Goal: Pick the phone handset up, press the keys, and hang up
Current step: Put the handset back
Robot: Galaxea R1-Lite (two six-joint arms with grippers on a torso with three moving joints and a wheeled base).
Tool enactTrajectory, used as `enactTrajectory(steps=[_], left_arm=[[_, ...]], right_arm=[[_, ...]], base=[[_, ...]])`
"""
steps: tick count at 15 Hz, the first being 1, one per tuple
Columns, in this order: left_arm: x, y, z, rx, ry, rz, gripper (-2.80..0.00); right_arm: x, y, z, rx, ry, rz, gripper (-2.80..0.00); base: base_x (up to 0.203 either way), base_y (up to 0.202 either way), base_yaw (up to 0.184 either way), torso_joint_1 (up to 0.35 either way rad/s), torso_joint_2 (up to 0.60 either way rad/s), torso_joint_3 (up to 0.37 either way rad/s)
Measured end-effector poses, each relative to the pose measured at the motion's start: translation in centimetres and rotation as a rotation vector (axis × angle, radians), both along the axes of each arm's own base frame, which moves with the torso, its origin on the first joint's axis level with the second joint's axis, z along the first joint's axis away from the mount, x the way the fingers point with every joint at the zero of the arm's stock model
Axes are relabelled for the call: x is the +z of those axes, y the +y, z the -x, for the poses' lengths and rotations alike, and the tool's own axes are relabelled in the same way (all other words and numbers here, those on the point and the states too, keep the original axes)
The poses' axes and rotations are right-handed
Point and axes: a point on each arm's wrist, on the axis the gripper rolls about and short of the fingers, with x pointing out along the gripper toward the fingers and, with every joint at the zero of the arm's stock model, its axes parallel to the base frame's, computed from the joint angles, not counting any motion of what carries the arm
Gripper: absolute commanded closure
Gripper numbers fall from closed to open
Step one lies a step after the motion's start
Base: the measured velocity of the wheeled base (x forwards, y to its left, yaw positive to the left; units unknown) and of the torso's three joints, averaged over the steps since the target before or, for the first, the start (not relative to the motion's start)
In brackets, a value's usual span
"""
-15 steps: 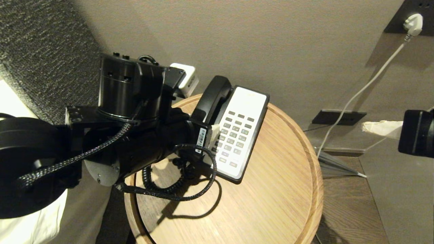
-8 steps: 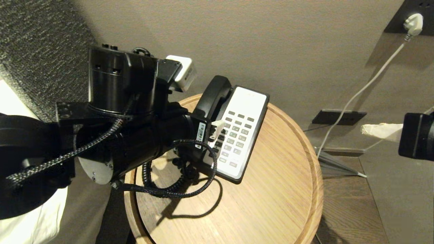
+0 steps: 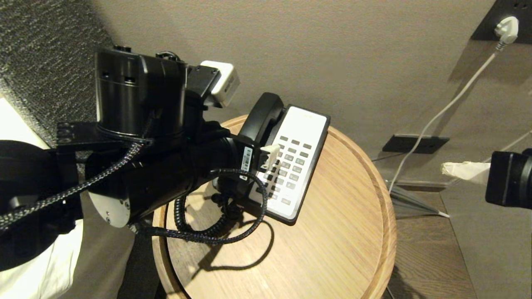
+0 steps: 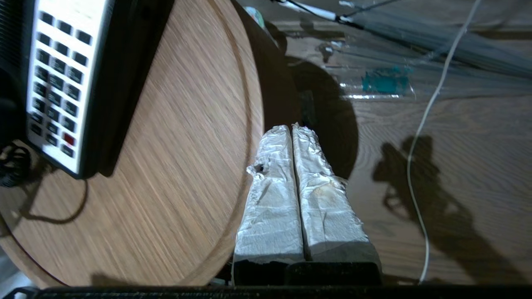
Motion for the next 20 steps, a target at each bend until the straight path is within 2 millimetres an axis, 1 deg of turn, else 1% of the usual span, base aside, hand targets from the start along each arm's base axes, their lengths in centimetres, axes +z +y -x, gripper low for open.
enactTrajectory(steps=[5,13,16,20], left_arm=[[-0.1,-0.1,0.3,-0.012,0.002,-0.002,-2.80],[-0.3,0.5,1.0,-0.014,0.006,-0.005,-2.80],[-0.1,0.6,1.1,-0.015,0.000,0.002,-2.80],[0.4,0.8,1.9,-0.033,-0.012,0.016,-2.80]], right_arm=[[-0.3,-0.1,0.2,0.003,0.007,0.004,0.00],[-0.4,-0.2,0.3,0.004,0.007,0.007,0.00],[-0.7,-0.3,0.5,0.002,0.010,0.009,0.00],[-0.8,-0.5,0.8,0.005,0.009,0.013,0.00]], base=[[0.000,0.000,0.000,0.000,0.00,0.000],[0.000,0.000,0.000,0.000,0.00,0.000],[0.000,0.000,0.000,0.000,0.00,0.000],[0.000,0.000,0.000,0.000,0.00,0.000]])
